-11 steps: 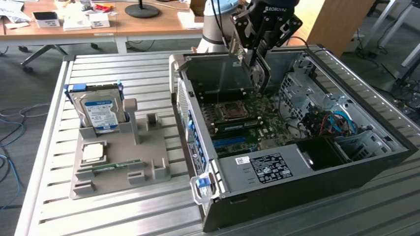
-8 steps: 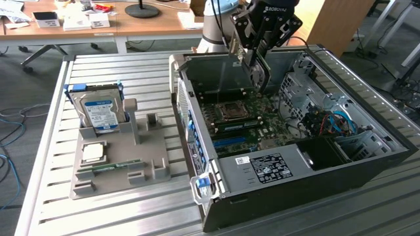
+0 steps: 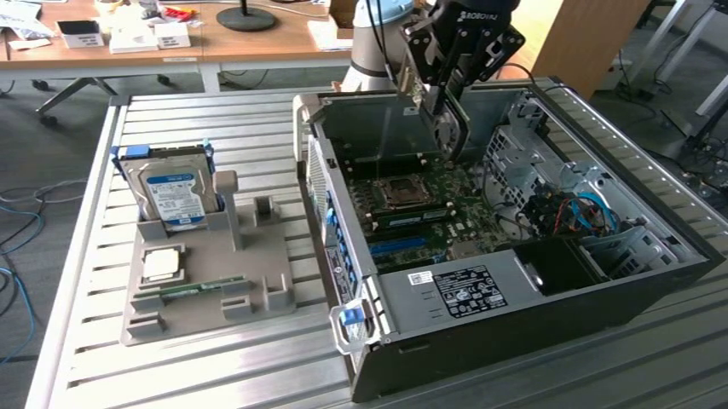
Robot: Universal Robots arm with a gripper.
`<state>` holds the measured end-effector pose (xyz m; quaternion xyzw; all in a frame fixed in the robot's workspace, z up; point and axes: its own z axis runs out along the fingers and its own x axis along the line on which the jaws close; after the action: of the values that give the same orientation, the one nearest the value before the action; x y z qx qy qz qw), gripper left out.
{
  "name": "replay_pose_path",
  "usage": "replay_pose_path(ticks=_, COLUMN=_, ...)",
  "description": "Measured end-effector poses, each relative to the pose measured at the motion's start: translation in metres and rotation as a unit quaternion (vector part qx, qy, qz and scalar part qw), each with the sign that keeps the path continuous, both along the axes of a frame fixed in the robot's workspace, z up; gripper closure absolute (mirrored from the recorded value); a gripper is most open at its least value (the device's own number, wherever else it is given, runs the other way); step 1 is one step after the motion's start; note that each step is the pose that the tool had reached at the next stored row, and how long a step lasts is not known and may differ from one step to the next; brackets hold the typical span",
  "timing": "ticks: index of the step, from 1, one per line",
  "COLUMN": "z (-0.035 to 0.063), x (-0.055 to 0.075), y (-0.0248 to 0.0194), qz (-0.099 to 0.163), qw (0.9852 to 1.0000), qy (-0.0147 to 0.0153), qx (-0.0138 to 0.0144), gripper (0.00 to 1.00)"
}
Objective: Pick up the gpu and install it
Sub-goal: 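Pick up the gpu and move the gpu toward the slot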
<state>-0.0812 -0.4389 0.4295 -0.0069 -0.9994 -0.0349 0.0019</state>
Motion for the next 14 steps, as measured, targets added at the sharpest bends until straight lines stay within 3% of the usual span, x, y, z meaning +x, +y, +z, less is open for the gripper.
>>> replay_pose_path(ticks=14, z=0.0000, x=0.020, y=0.0001, qz=0.000, qw=1.0000, qy=0.0000, qx=0.0000, gripper=0.73)
